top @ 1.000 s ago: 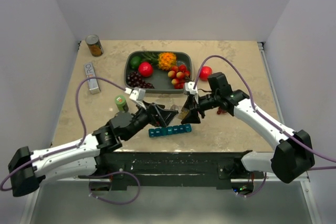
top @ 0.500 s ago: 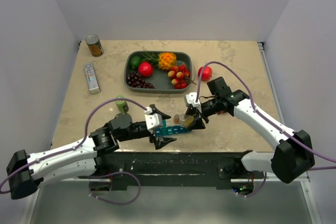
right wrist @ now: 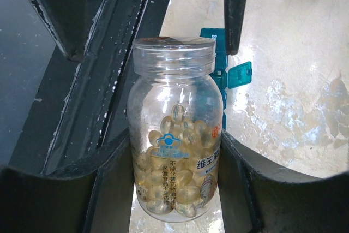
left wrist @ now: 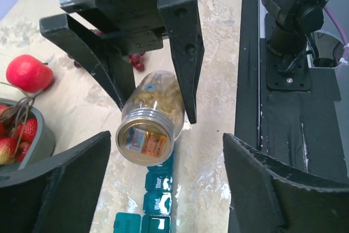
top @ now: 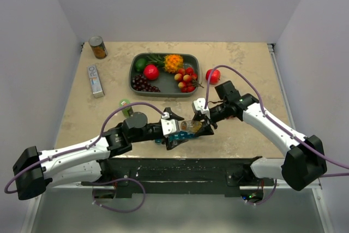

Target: Sort the pills into containers

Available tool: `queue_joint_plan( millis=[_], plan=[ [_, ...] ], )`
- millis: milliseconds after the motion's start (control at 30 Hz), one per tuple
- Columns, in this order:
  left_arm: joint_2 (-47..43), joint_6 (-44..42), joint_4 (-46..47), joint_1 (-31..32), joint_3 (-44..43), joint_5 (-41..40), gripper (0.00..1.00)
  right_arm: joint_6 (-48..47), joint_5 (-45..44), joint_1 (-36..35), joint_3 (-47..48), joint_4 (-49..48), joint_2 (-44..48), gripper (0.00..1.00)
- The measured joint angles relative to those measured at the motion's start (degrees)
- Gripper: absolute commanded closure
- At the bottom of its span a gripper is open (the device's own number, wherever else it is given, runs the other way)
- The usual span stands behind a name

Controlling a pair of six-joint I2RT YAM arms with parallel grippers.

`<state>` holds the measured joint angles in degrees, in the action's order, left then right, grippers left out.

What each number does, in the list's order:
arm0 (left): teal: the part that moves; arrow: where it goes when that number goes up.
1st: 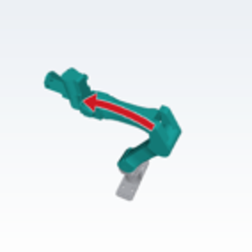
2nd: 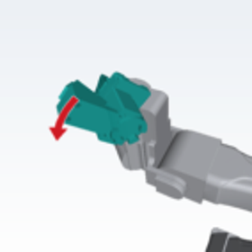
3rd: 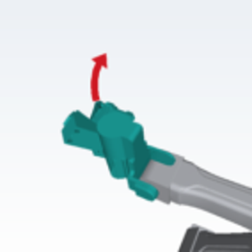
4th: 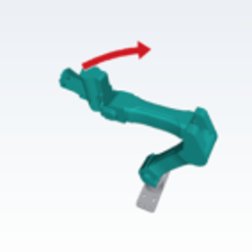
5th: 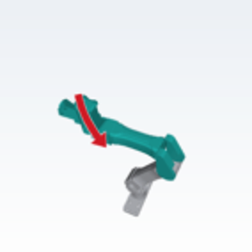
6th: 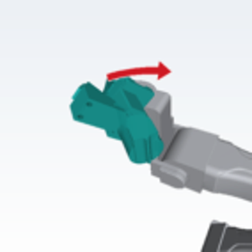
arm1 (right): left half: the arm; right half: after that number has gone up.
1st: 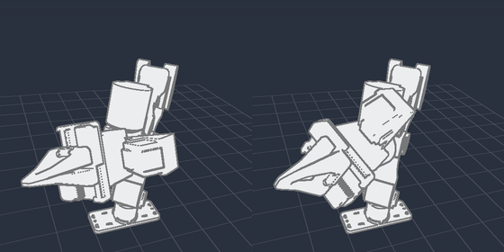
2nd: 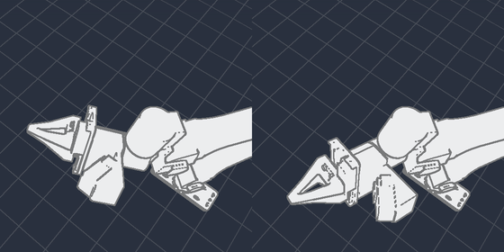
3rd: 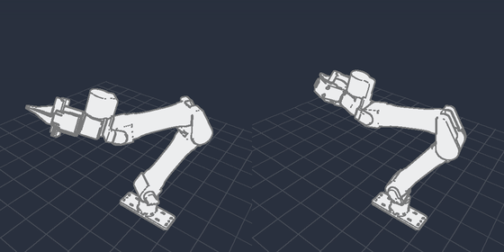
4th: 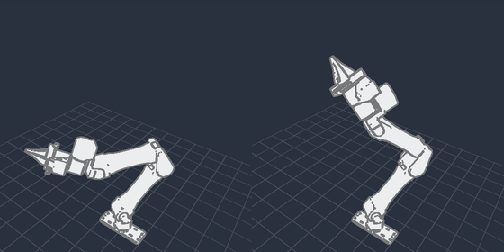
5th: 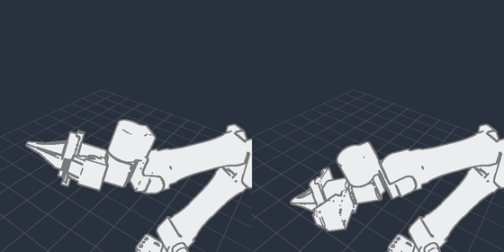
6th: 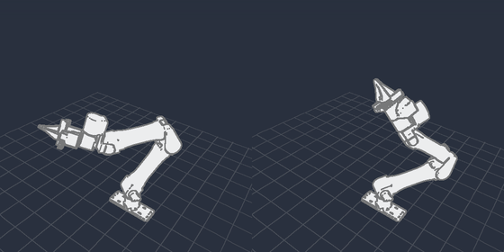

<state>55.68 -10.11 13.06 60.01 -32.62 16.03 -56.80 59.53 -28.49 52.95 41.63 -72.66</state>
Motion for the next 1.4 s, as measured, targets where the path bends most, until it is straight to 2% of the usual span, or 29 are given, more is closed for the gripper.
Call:
queue_joint_plan(
  millis=[133,167,233,267,333,367,533,667,800,933,967,1033,1067,1100,1133,1167,1200,1267,1400],
  plan=[
    [0.8,0.0,0.9,0.0,-0.1,0.0,0.31,-0.2,0.0,0.0,-0.1,0.0,0.0,1.00],
    [1.5,-0.1,0.9,0.0,-0.3,0.0,0.42,-0.3,0.0,0.0,-0.1,0.0,0.0,1.00],
    [3.1,-0.2,0.7,-0.1,-1.0,-0.3,0.57,-0.4,0.0,0.0,-0.4,0.4,0.1,1.00],
    [3.8,-0.2,0.6,-0.3,-1.4,-0.7,0.70,-0.4,0.0,0.0,-0.6,0.7,0.1,1.00],
    [4.5,0.1,-0.1,-0.4,-2.0,-1.1,0.84,-0.5,-0.2,-0.1,-0.9,1.2,0.1,1.00],
    [4.5,0.3,-0.2,-0.4,-2.1,-1.4,1.00,-0.5,-0.3,0.0,-1.0,1.2,0.1,1.00],
    [3.7,4.3,-1.5,-0.3,-2.4,-3.3,1.00,0.7,-0.2,-0.1,-1.0,0.6,0.1,1.00],
    [1.8,17.4,-3.0,0.0,-2.3,-8.9,1.00,4.4,-0.5,-0.7,-1.0,-2.7,0.2,1.00],
    [0.0,44.2,-6.1,-0.2,-2.7,-18.1,1.00,8.8,-1.9,-1.2,-1.0,-7.7,0.8,1.00],
    [2.3,69.4,-9.7,-1.2,-4.2,-21.2,1.00,12.3,-4.5,-1.0,-1.0,-9.4,1.4,1.00],
    [4.0,73.9,-11.2,-1.5,-5.4,-21.4,0.94,12.7,-5.4,-0.7,-1.2,-9.3,1.4,1.00],
    [7.4,79.9,-13.6,-1.9,-8.0,-21.6,0.72,13.3,-7.0,0.1,-1.8,-8.9,1.5,1.00],
    [8.9,82.3,-14.2,-2.0,-8.9,-21.7,0.52,13.4,-7.5,0.7,-2.1,-8.6,1.5,1.00],
    [9.9,84.4,-14.3,-2.1,-9.4,-21.8,0.38,13.6,-7.7,1.1,-2.4,-8.6,1.6,1.00],
    [10.2,85.1,-14.3,-2.2,-9.5,-21.8,0.16,13.8,-7.7,1.5,-2.6,-8.6,1.8,1.00],
    [10.1,86.2,-14.2,-2.2,-9.5,-21.5,0.07,14.1,-7.6,1.8,-2.7,-8.7,2.1,1.00],
    [9.8,85.6,-14.1,-2.0,-9.5,-20.8,0.01,14.3,-8.0,2.0,-2.7,-9.2,2.3,1.00],
    [8.0,84.6,-13.8,-1.3,-9.5,-19.6,0.01,14.6,-8.1,3.0,-2.7,-10.1,3.1,1.00],
    [-0.5,75.9,-12.0,-1.1,-6.8,-17.4,0.01,14.6,-8.0,4.1,-2.7,-10.4,3.8,1.00]
  ],
)
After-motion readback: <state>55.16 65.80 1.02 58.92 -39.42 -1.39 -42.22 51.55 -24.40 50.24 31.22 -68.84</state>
